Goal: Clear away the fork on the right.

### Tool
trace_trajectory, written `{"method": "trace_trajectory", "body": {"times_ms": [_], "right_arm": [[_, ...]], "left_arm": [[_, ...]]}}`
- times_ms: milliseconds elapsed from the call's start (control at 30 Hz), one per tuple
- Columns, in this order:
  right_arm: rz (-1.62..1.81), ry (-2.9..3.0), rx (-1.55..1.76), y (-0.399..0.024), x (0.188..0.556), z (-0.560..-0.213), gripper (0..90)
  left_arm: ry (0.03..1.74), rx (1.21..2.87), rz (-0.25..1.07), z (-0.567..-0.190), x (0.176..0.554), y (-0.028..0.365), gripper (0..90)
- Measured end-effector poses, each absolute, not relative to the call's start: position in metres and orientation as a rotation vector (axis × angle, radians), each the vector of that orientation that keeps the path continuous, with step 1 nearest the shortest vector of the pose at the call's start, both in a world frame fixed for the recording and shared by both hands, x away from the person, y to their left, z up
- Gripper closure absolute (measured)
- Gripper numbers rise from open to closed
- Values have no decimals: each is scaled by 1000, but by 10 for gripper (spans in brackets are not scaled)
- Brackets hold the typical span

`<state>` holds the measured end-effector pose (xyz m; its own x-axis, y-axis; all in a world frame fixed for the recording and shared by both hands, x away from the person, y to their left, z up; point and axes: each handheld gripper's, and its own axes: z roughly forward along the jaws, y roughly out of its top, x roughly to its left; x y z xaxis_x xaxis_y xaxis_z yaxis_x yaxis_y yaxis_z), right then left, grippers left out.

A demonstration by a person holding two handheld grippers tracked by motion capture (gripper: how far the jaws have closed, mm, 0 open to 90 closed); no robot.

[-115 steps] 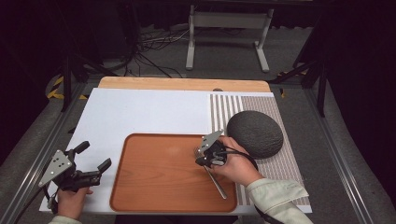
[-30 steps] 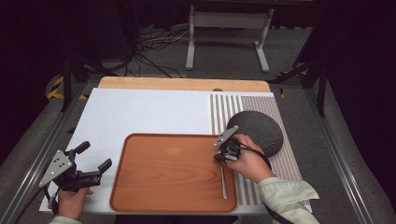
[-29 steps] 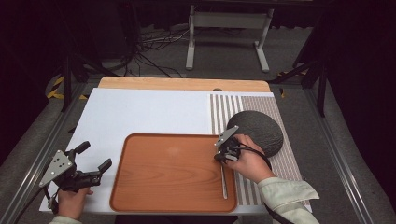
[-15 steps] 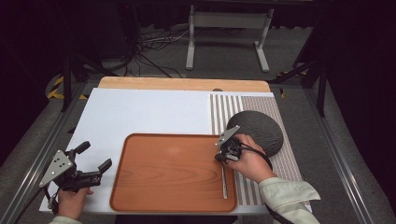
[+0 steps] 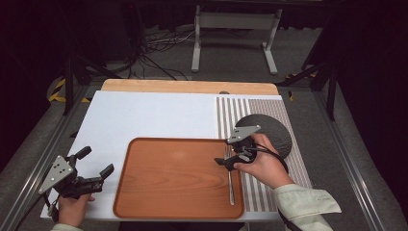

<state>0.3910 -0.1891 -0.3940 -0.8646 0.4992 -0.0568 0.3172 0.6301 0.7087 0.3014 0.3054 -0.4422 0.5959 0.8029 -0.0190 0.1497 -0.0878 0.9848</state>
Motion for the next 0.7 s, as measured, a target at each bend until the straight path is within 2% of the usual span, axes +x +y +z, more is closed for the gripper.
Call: {"method": "trace_trajectory", "body": {"times_ms": [400,700], "right_arm": [[1217,2446,594,-210,378,-371,148],[1369,2281,611,-239,361,-371,130]], "left_arm": [[825,1599,652,-443,304,307,4],[830,1598,654,-443,305,308,4]]}}
